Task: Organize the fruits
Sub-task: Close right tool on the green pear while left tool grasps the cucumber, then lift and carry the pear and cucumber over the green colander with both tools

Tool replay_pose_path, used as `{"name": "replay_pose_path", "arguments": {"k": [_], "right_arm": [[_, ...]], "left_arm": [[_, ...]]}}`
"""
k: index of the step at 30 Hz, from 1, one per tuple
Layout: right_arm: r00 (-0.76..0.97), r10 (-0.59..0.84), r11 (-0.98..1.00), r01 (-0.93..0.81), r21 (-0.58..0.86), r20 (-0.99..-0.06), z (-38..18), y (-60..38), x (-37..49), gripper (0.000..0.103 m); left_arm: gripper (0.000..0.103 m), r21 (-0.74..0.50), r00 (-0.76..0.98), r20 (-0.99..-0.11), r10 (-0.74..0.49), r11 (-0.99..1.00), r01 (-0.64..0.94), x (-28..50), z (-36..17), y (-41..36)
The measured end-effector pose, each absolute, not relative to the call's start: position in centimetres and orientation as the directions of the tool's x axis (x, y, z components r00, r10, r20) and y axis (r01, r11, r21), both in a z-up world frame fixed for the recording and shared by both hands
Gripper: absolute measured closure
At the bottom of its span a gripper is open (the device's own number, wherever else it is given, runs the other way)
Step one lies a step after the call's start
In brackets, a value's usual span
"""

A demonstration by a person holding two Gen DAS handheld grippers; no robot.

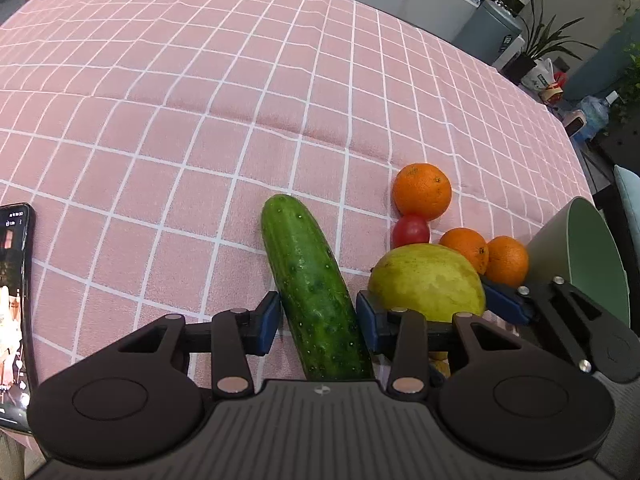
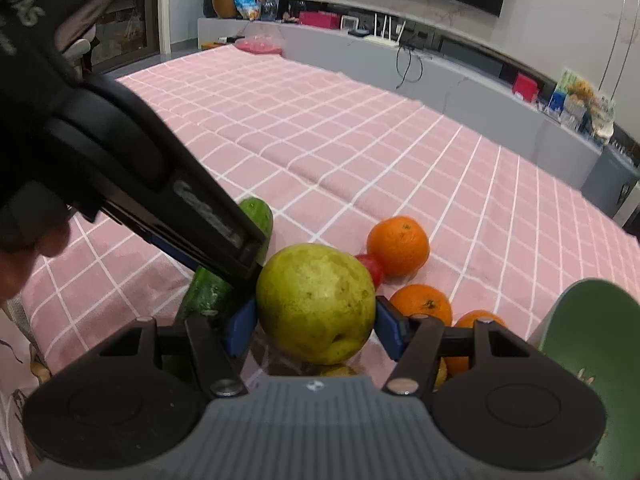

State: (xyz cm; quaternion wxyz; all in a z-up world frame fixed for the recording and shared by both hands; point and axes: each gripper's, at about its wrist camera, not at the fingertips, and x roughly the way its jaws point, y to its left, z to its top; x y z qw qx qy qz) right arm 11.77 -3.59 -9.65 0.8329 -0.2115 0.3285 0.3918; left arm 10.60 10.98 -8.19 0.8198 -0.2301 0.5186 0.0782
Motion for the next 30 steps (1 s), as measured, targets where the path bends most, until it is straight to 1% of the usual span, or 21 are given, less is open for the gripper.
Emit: {"name": "replay_pose_path", "arguments": {"k": [10, 18, 23, 26, 30], "right_arm": [[0.538, 0.511, 0.650, -0.752, -0.108, -0.670, -7.9, -5.7, 10.7, 0.044], [0.584, 0.527, 0.703, -0.707, -0.069, -0.617, -5.7, -8.2, 10.1, 0.044], [0.619, 0.523, 0.725, -0.685, -0.077, -0.586, -4.4, -9.7, 9.5, 0.044], [0.638, 0.526, 0.747, -0.663, -0.053, -0.562, -3.1, -11.4, 9.3, 0.044], [0.687, 0.492, 0.792, -0.609, -0.053, -0.534, -1.5, -14.1, 9.5, 0.044]], "left_arm": [[0.061, -0.296, 0.534, -0.842, -0.077, 0.894, -0.337, 8.5, -5.6, 10.1], [0.063, -0.289, 0.623, -0.780, -0.062, 0.918, -0.271, 6.4, -2.7, 8.3], [0.063, -0.273, 0.689, -0.723, -0.044, 0.935, -0.227, 5.6, 0.3, 6.9], [0.063, -0.271, 0.729, -0.683, -0.054, 0.945, -0.184, 5.7, 2.3, 5.6], [0.063, -0.279, 0.763, -0.638, -0.106, 0.955, -0.101, 6.9, 4.7, 3.2]]}}
